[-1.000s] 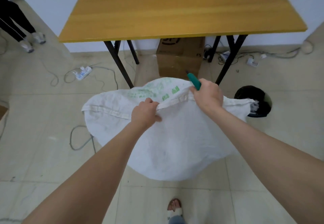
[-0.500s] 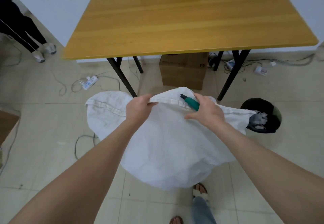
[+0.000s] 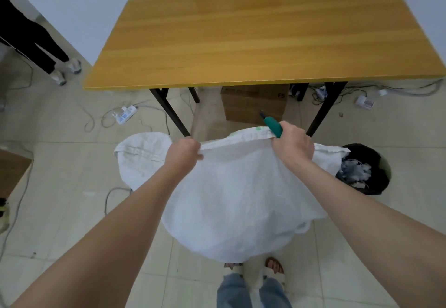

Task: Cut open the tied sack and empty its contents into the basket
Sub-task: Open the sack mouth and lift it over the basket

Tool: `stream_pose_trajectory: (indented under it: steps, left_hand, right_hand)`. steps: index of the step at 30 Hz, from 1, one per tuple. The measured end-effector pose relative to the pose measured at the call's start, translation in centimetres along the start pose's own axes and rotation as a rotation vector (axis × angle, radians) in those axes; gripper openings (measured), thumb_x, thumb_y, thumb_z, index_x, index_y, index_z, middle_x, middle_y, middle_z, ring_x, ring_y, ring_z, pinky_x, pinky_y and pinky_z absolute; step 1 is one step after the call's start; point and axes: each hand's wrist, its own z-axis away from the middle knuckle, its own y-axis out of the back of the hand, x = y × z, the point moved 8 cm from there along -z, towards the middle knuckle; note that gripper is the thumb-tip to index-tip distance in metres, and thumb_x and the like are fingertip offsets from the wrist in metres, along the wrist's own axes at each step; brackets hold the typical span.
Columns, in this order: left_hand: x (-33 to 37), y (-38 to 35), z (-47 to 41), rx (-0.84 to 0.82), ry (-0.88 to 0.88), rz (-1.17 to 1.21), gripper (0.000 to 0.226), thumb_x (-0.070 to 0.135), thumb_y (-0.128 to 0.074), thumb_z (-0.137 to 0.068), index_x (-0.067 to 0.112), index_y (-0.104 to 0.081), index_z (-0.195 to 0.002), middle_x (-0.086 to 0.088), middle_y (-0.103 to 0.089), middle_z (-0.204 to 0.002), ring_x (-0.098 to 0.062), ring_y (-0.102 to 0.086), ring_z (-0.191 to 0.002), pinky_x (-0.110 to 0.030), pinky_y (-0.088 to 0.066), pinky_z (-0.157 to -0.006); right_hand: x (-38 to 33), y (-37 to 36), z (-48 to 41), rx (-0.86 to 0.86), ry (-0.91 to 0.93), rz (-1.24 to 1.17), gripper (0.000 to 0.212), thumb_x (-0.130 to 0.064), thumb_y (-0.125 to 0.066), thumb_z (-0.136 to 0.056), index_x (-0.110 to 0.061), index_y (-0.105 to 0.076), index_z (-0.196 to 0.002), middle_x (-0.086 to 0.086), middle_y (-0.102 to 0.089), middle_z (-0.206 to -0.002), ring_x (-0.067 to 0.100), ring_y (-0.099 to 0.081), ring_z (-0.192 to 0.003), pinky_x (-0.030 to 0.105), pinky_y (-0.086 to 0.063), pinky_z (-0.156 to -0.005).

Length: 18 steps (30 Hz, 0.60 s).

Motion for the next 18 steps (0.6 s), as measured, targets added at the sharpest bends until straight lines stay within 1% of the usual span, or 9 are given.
stream_pose_trajectory:
  steps: [2,5,8,10,12,13,15,18]
  left_hand:
    - [-0.6,1.3,-0.2,0.066,0.023,0.012,0.026,0.027,-0.057,-0.091,0.004,-0.065,-0.099,-0.012,-0.056,-0.099,-0.031,-0.059,-0.088,-0.034,-0.039,-0.065]
    - [-0.6,3.8,-0.5,0.15,0.011,-0.017,0.027,0.029,-0.055,-0.093,0.006,-0.067,-0.1,-0.009,-0.056,-0.101,-0.029,-0.059,-0.085,-0.032,-0.032,-0.064]
    - [-0.4,5.9,-0.4,0.234,0.005,-0.02,0.029,0.031,-0.054,-0.093,0.007,-0.068,-0.103,-0.007,-0.057,-0.103,-0.027,-0.054,-0.092,-0.031,-0.032,-0.064]
    - [-0.7,6.1,-0.3,0.232,0.045,0.017,0.029,0.033,-0.053,-0.093,0.009,-0.068,-0.101,-0.007,-0.059,-0.096,-0.027,-0.053,-0.091,-0.032,-0.035,-0.063]
    - [-0.9,6.3,-0.1,0.21,0.085,0.037,0.03,0.034,-0.051,-0.094,0.01,-0.068,-0.098,-0.008,-0.06,-0.086,-0.026,-0.053,-0.079,-0.031,-0.036,-0.06]
    - [-0.9,6.5,-0.2,0.208,0.089,0.03,0.03,0.034,-0.05,-0.095,0.009,-0.067,-0.096,-0.009,-0.062,-0.084,-0.026,-0.052,-0.075,-0.031,-0.035,-0.059]
    - [-1.0,7.6,-0.1,0.239,0.09,0.042,0.029,0.033,-0.05,-0.095,0.009,-0.067,-0.093,-0.009,-0.063,-0.081,-0.025,-0.05,-0.071,-0.031,-0.034,-0.058]
    - [-1.0,9.2,0.3,0.309,0.08,0.089,0.025,0.029,-0.052,-0.094,0.008,-0.066,-0.089,-0.008,-0.057,-0.076,-0.025,-0.047,-0.07,-0.031,-0.033,-0.057]
  right_hand:
    - [-1.0,1.1,0.1,0.025,0.016,-0.004,0.025,-0.026,-0.059,-0.092,-0.02,-0.057,-0.116,0.007,-0.065,-0.103,0.023,-0.047,-0.077,0.03,-0.038,-0.067]
    - [-2.1,3.0,0.0,0.057,0.033,0.0,0.026,-0.025,-0.058,-0.092,-0.018,-0.056,-0.117,0.009,-0.065,-0.104,0.027,-0.053,-0.082,0.03,-0.037,-0.066]
    - [-2.6,4.7,0.1,0.105,0.025,-0.018,0.026,-0.024,-0.059,-0.092,-0.017,-0.057,-0.117,0.01,-0.065,-0.104,0.028,-0.055,-0.084,0.031,-0.036,-0.066]
    - [-2.7,5.1,0.4,0.094,0.002,-0.01,0.027,-0.023,-0.059,-0.092,-0.016,-0.056,-0.118,0.01,-0.065,-0.105,0.027,-0.053,-0.083,0.031,-0.036,-0.066]
    - [-3.0,5.5,0.5,0.079,-0.004,0.015,0.029,-0.023,-0.059,-0.092,-0.017,-0.056,-0.121,0.011,-0.065,-0.108,0.03,-0.057,-0.089,0.031,-0.036,-0.067]
    - [-3.3,5.9,0.4,0.086,0.003,0.024,0.03,-0.022,-0.059,-0.092,-0.017,-0.056,-0.122,0.011,-0.065,-0.108,0.032,-0.058,-0.093,0.031,-0.037,-0.068]
    - [-3.9,6.8,0.3,0.114,0.013,0.015,0.029,-0.022,-0.059,-0.092,-0.017,-0.056,-0.121,0.011,-0.065,-0.108,0.032,-0.059,-0.093,0.032,-0.037,-0.068]
    - [-4.3,7.8,0.3,0.142,-0.005,-0.024,0.029,-0.022,-0.059,-0.092,-0.016,-0.056,-0.12,0.011,-0.065,-0.108,0.03,-0.057,-0.091,0.032,-0.036,-0.067]
